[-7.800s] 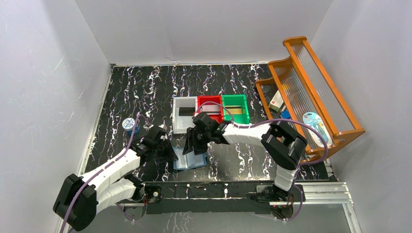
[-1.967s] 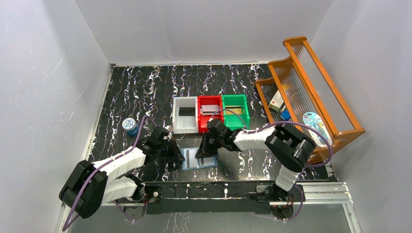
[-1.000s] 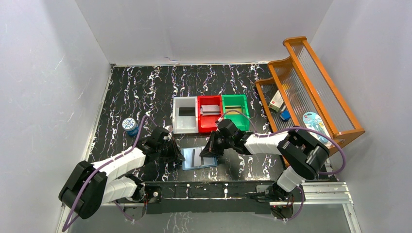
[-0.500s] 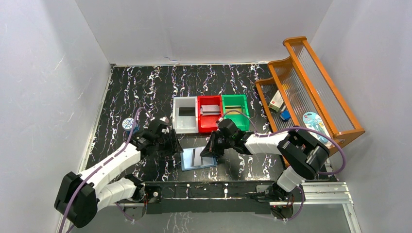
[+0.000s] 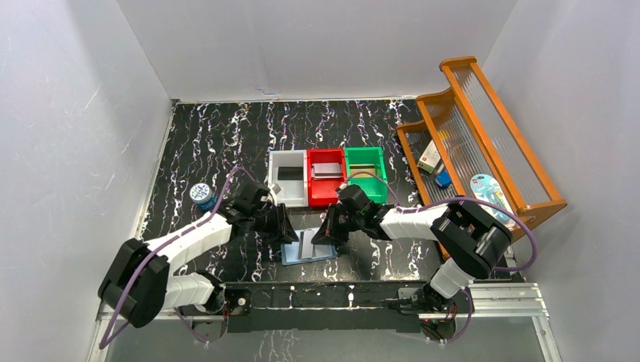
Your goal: Take the credit cards out of the card holder
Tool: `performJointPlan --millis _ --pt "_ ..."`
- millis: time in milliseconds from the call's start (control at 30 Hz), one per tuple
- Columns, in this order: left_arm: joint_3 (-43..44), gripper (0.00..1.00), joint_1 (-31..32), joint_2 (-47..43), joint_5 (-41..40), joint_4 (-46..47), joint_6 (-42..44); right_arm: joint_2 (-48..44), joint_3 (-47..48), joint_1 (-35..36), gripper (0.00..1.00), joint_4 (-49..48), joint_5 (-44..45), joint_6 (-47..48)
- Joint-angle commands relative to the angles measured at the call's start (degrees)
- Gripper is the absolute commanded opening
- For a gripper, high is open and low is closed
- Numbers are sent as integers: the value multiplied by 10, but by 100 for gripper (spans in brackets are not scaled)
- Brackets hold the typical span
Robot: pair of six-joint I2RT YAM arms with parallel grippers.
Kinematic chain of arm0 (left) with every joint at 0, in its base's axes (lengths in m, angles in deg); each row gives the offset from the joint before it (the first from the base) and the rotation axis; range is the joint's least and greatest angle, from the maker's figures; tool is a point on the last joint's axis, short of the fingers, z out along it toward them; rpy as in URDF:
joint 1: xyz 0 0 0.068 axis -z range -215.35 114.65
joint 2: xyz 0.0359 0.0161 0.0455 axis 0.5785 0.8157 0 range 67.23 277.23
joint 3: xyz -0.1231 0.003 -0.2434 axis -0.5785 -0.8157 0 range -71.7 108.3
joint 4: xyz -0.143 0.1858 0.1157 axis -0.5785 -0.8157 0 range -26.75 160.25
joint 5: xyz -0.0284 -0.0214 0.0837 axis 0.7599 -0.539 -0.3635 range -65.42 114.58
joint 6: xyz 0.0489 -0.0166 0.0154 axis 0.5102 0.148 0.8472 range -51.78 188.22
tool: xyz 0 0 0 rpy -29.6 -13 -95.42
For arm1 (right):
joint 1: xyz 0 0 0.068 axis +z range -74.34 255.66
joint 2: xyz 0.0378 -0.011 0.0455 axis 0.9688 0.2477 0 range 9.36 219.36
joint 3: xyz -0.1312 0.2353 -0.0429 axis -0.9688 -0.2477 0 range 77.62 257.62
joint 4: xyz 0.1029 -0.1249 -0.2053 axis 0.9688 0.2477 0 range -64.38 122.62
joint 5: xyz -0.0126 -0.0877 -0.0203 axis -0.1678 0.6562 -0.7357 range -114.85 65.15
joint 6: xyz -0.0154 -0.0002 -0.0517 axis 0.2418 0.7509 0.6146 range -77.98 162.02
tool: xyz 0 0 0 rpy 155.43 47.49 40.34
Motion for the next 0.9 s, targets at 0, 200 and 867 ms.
performJointPlan --millis 0,200,867 --pt "-9 28 8 31 58 15 12 -3 14 -2 5 -16 -2 5" --pt "-16 22 18 73 36 15 23 7 17 -2 5 -24 -9 3" --pt "-42 6 25 136 -61 -13 45 35 16 3 23 -88 -49 -22"
